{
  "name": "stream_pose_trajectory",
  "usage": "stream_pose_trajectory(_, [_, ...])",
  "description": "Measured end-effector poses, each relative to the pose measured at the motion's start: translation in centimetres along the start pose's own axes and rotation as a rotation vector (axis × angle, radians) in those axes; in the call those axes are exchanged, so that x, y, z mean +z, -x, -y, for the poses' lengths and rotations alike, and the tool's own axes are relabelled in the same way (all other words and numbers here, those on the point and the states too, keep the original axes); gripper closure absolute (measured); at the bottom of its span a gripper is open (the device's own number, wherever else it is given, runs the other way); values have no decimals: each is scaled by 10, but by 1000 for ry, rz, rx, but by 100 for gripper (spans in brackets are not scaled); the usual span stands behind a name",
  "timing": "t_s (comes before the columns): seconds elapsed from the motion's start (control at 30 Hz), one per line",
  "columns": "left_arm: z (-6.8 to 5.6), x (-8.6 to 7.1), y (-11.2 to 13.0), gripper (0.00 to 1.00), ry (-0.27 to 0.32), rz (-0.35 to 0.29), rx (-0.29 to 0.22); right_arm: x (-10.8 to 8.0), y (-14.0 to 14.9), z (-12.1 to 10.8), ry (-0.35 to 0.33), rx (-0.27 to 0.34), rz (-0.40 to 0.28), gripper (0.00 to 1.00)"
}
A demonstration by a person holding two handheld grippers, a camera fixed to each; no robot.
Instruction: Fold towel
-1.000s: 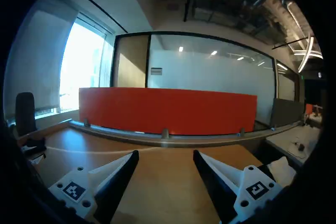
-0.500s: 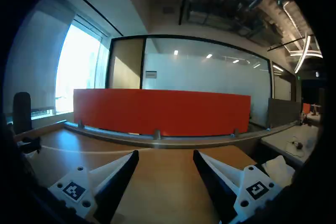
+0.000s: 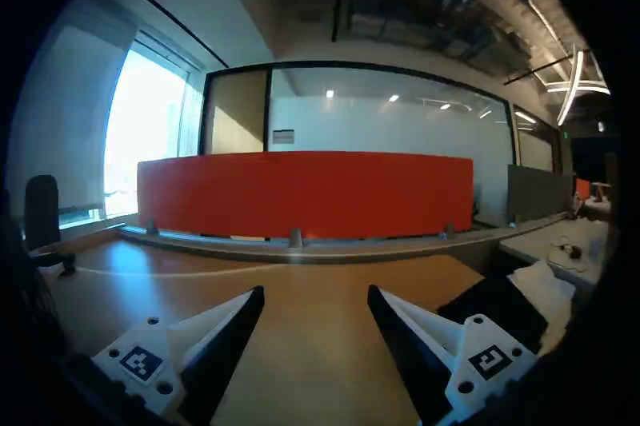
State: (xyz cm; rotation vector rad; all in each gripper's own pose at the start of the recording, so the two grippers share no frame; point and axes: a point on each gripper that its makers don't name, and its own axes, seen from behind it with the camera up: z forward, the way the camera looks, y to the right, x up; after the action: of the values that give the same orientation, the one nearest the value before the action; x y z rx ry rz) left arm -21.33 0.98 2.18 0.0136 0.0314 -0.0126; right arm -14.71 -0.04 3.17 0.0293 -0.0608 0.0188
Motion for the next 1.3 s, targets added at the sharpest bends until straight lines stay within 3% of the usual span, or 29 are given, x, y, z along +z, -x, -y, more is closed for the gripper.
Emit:
stream_pose_trajectory(0.4, [0,0,0,6,0,0,0,-3,34,-4,-2,73,-11,0])
stream_pose_trajectory(0.77, [1,0,0,6,0,0,0,-6,52,-11,19,25,-16,0])
stream_pose_trajectory(1.3, [1,0,1,6,-1,0,0,-5,61,-7,13,14,-20,0])
